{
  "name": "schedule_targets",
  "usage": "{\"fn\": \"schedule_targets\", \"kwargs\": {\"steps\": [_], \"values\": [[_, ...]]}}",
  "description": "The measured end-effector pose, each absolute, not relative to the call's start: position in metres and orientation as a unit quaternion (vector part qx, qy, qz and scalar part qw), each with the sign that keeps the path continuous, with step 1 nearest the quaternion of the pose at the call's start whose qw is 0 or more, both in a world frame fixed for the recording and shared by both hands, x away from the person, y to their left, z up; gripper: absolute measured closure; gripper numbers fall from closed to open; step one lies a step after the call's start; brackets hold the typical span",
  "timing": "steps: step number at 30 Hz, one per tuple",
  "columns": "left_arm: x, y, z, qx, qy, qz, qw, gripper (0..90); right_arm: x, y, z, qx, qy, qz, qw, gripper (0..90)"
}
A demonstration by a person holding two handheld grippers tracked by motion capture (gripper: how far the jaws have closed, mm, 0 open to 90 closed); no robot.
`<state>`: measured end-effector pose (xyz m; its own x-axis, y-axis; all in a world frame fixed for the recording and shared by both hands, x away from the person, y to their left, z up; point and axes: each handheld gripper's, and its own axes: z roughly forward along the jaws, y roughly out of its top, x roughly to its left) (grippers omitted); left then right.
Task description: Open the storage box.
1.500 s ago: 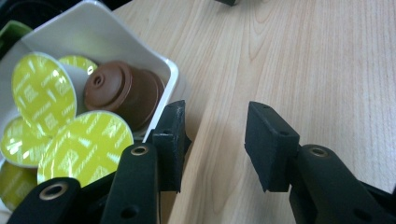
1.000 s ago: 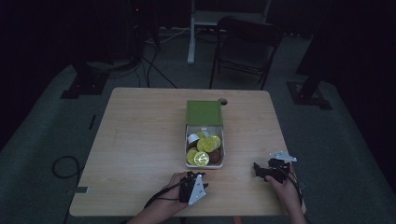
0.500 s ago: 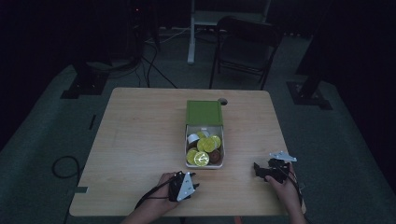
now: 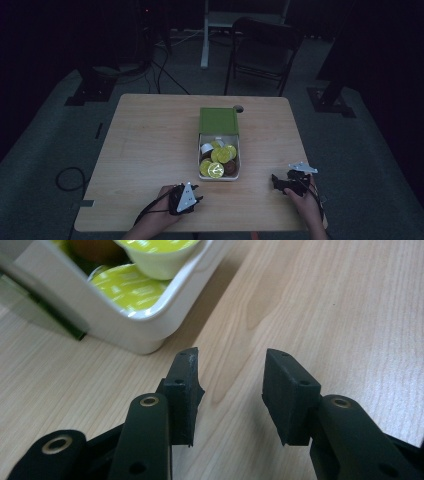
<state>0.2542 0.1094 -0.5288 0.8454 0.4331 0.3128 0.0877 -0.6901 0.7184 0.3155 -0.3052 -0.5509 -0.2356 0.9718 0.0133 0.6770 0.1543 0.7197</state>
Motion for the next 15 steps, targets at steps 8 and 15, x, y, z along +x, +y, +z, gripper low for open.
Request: {"fn": "schedule_targets", "kwargs": {"steps": [8,15], "values": [[0.256,0.121,-0.528,0.883,0.169,0.229,0.374,57.8,0.315,-0.305,-0.551,0.571,0.722,0.311,0.237,10.2],[0.258,0.137,-0.528,0.878,0.188,0.229,0.376,54.5,0.315,-0.305,-0.551,0.571,0.722,0.311,0.237,10.2]]}}
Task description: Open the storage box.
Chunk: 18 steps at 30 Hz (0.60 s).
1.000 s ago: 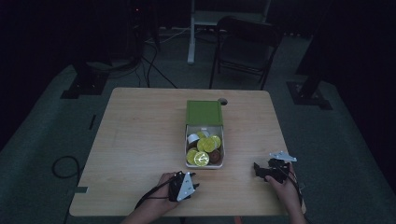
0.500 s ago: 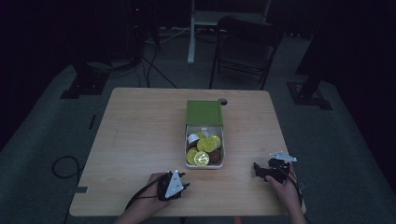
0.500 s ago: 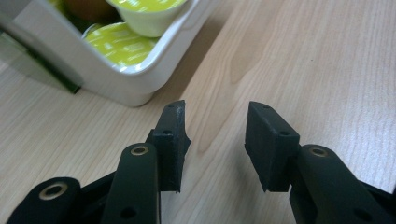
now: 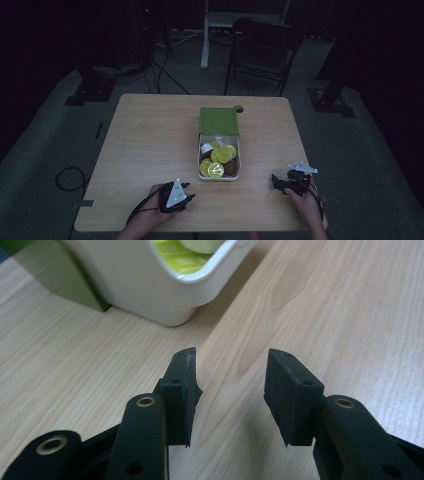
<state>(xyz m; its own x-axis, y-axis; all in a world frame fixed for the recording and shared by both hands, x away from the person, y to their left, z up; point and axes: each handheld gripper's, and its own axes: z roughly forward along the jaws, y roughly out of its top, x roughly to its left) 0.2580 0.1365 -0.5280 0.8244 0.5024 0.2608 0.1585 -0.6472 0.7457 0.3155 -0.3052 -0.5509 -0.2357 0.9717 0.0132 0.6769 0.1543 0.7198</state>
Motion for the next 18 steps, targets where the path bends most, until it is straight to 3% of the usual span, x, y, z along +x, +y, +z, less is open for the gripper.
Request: {"fn": "schedule_targets", "kwargs": {"steps": [18], "values": [[0.267,0.172,-0.527,0.856,0.246,0.218,0.399,46.8,0.316,-0.305,-0.551,0.568,0.724,0.312,0.236,10.2]]}}
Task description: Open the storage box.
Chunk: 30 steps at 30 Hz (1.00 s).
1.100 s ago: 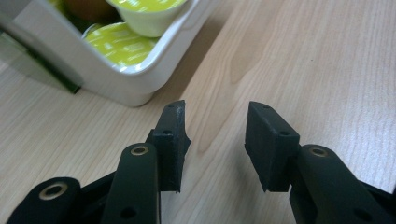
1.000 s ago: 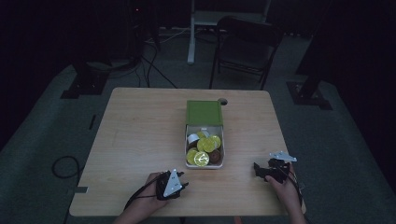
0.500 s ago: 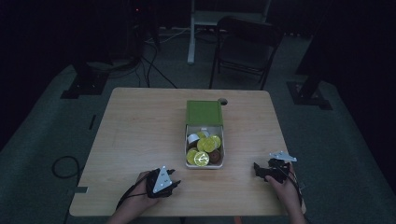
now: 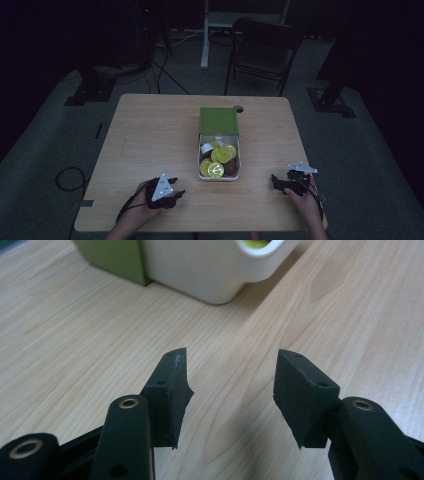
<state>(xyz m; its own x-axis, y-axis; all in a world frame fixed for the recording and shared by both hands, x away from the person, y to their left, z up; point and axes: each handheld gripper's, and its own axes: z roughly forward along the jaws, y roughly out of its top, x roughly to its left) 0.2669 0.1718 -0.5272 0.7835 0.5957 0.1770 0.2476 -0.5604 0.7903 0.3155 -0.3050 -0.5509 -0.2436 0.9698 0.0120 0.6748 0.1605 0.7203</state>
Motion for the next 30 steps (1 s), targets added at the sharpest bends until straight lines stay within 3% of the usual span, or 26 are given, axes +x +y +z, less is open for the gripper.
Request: {"fn": "schedule_targets", "kwargs": {"steps": [9,14,30], "values": [[0.272,0.191,-0.531,0.836,0.292,0.22,0.41,33.4,0.316,-0.305,-0.551,0.568,0.724,0.312,0.236,10.2],[0.274,0.201,-0.533,0.823,0.32,0.223,0.414,16.9,0.316,-0.305,-0.551,0.568,0.724,0.312,0.236,10.2],[0.28,0.246,-0.538,0.79,0.402,0.241,0.395,7.8,0.315,-0.305,-0.551,0.568,0.724,0.312,0.236,10.2]]}}
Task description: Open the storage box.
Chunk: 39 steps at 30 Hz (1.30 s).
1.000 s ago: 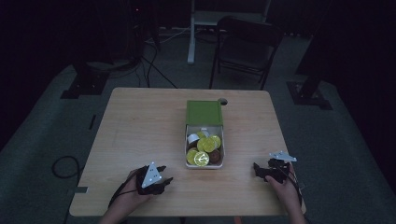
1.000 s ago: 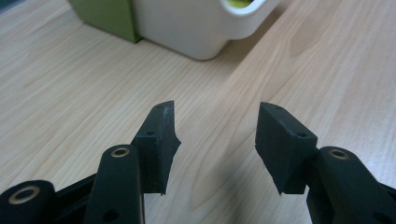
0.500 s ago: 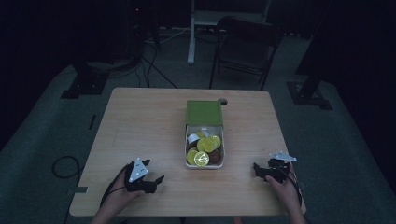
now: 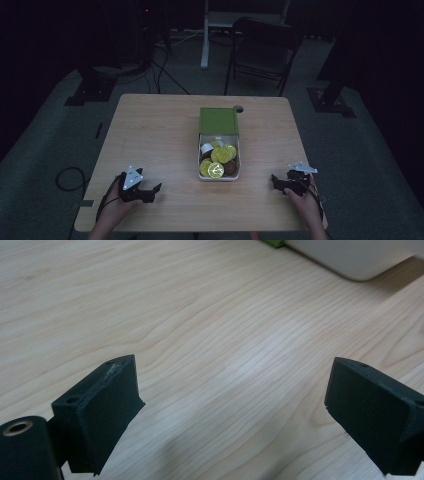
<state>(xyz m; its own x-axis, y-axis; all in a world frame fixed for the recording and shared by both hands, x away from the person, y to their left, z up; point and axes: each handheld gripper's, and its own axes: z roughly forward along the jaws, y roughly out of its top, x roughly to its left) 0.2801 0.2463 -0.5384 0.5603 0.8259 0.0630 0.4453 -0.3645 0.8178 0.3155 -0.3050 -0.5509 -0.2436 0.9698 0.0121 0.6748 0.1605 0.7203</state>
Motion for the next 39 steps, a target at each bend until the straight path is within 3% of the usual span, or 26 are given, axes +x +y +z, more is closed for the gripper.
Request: {"fn": "schedule_targets", "kwargs": {"steps": [27,39], "values": [[0.285,0.271,-0.545,0.791,0.479,0.217,0.313,7.8,0.315,-0.305,-0.551,0.568,0.724,0.312,0.236,10.1],[0.286,0.272,-0.546,0.785,0.492,0.206,0.315,7.9,0.316,-0.305,-0.551,0.568,0.724,0.312,0.236,10.1]]}}
